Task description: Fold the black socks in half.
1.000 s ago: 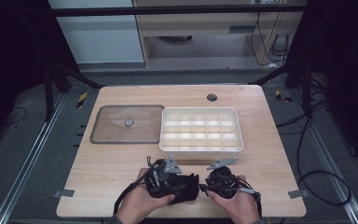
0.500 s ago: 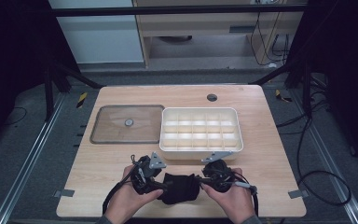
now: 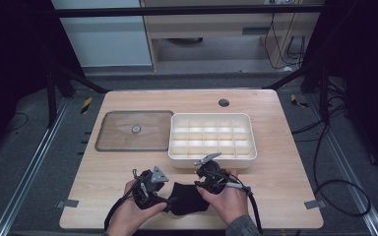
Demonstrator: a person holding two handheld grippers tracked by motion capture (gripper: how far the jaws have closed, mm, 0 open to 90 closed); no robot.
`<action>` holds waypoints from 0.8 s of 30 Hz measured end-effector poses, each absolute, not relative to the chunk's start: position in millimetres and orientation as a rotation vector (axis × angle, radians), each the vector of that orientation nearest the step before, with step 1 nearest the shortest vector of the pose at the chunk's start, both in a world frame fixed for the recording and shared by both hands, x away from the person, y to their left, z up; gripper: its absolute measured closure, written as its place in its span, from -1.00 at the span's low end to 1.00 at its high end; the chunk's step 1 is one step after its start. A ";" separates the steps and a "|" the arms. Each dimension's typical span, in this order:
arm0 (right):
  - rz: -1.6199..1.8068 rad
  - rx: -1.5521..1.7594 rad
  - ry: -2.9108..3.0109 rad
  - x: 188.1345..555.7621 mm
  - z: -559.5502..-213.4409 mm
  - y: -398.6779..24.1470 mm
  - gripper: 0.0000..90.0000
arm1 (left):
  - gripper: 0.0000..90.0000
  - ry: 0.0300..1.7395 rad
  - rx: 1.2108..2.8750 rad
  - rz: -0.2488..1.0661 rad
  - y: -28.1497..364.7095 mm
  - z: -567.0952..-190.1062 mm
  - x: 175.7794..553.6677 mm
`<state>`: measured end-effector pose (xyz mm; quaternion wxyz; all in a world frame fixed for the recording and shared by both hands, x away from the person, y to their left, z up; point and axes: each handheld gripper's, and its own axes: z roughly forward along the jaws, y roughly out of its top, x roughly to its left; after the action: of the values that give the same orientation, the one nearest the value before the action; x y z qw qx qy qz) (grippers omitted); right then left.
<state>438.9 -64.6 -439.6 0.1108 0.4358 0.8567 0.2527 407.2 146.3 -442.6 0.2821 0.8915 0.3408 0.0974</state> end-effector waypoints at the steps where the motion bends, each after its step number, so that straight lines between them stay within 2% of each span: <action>1: 0.734 1.280 2.519 439.5 -440.3 -65.7 0.20 | -0.51 0.915 2.386 0.253 146.6 -444.3 407.0; 18: 0.734 1.294 2.586 423.8 -446.8 -87.0 0.21 | -0.51 0.863 2.429 0.200 136.6 -467.7 396.3; 24: 0.730 1.313 2.607 423.4 -453.3 -91.5 0.22 | -0.28 0.851 2.436 0.182 134.6 -473.1 393.6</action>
<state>423.4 -91.5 -453.3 0.0665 0.4354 0.8645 0.2421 393.6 134.6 -473.1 0.2740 0.9057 0.3163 0.0678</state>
